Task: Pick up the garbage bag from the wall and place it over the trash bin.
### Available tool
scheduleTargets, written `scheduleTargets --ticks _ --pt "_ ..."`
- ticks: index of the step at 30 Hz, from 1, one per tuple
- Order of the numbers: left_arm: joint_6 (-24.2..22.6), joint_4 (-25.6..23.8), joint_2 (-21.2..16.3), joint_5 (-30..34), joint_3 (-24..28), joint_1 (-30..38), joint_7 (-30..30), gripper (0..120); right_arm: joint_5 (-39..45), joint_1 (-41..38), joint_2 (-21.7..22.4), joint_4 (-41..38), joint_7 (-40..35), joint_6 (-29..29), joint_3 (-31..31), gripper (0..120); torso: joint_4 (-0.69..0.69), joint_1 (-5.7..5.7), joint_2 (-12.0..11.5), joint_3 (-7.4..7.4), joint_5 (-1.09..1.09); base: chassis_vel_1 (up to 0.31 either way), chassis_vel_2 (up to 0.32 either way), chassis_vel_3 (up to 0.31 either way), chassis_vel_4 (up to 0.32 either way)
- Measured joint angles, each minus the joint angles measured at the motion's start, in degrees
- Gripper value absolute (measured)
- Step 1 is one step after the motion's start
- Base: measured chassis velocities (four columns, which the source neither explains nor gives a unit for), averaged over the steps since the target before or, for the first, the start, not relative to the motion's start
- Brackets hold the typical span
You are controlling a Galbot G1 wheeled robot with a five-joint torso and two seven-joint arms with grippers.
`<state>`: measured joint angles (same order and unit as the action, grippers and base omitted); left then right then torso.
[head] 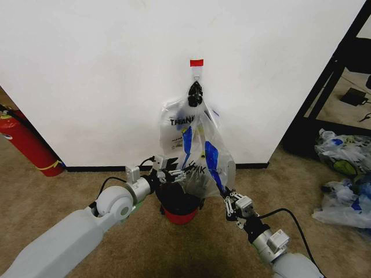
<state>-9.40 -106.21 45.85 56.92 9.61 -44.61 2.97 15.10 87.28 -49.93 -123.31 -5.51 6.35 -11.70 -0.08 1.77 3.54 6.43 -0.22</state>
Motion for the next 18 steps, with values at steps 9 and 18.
scheduleTargets --ticks 9,18 --pt "-0.02 0.09 -0.23 1.2 -0.17 -0.05 -0.9 29 0.27 -0.22 0.07 -0.1 -0.02 -0.13 -0.01 0 0.0 0.0 0.0 0.0 0.0 0.0 0.0 0.0 0.0" --pt "-0.05 -0.39 0.12 1.86 -0.27 -0.17 -1.9 1 0.35 -0.39 0.15 -0.03 -0.05 -0.19 0.05 0 0.0 0.0 0.0 0.0 0.0 0.0 0.0 0.0 0.0"
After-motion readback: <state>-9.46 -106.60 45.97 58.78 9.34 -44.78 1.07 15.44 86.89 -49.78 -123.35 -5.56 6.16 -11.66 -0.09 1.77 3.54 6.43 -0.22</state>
